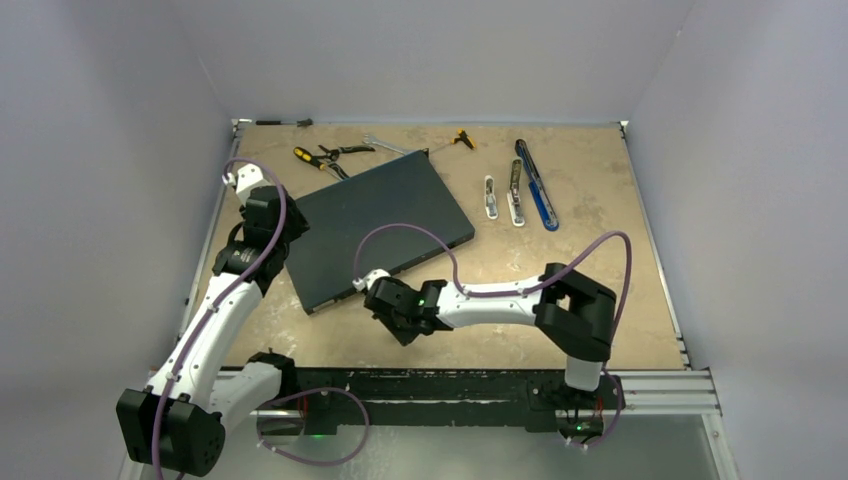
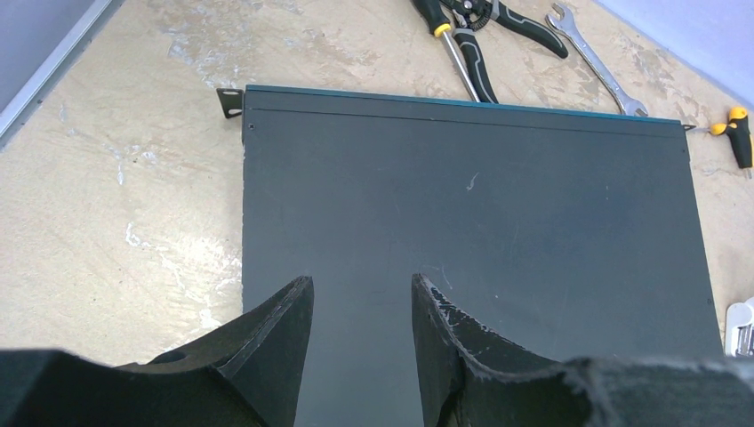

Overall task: Unload the staples from the stapler
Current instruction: Pick up the staple from the center of the board, then place the staple in the staple box.

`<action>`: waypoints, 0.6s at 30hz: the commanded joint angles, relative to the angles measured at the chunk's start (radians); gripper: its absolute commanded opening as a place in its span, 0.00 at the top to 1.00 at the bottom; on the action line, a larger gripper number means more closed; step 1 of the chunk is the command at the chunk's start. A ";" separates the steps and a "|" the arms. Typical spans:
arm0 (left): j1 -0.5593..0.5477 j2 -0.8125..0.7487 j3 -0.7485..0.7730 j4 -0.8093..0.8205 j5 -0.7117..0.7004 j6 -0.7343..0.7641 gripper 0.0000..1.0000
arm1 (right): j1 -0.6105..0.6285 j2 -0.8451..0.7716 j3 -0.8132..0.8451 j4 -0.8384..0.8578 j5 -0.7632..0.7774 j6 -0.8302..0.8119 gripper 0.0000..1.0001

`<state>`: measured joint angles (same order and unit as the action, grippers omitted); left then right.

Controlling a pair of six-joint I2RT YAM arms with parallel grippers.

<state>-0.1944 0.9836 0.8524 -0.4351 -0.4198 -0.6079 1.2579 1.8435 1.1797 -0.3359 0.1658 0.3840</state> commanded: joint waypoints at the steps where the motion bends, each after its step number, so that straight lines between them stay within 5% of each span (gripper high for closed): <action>1: 0.012 -0.006 0.005 0.024 -0.003 0.013 0.57 | -0.049 -0.103 -0.044 -0.031 0.026 0.130 0.81; 18: 0.013 0.003 0.005 0.025 0.001 0.013 0.57 | -0.301 -0.387 -0.240 -0.260 0.124 0.392 0.81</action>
<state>-0.1902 0.9852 0.8524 -0.4347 -0.4194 -0.6079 0.9894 1.5101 0.9463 -0.5129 0.2462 0.7029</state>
